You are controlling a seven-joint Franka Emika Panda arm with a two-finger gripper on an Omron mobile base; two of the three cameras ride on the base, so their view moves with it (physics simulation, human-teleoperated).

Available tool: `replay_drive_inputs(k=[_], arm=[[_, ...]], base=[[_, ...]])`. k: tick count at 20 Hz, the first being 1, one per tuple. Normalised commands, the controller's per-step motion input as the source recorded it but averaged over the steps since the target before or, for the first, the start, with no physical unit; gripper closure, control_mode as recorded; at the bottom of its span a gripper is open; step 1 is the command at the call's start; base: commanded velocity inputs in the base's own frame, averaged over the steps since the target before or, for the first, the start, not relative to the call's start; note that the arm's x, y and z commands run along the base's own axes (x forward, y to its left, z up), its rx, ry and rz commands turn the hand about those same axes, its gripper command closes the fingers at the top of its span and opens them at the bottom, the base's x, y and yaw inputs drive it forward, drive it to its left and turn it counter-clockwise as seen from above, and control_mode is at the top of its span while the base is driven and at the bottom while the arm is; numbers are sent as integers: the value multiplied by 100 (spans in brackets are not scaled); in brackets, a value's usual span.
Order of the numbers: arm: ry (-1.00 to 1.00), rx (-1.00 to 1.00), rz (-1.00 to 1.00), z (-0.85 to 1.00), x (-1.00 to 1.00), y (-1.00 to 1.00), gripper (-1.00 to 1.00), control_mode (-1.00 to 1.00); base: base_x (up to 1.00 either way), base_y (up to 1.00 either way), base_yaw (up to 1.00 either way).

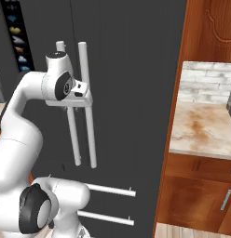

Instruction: Open the fridge, grab two sodas, and place both sodas inside the bowl with ice on the dining counter.

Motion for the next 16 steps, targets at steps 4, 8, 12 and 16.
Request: replay_drive_inputs(k=[4, 8, 12, 16], arm=[[0, 0, 0, 0, -3, 0, -100, 100], [0, 0, 0, 0, 0, 0, -100, 100], [0, 0, 0, 0, 0, 0, -100, 100], [0, 0, 0, 0, 0, 0, -100, 100]], base=[[-7, 0, -1], [-46, -8, 0], [-33, -9, 0], [-6, -36, 0]])
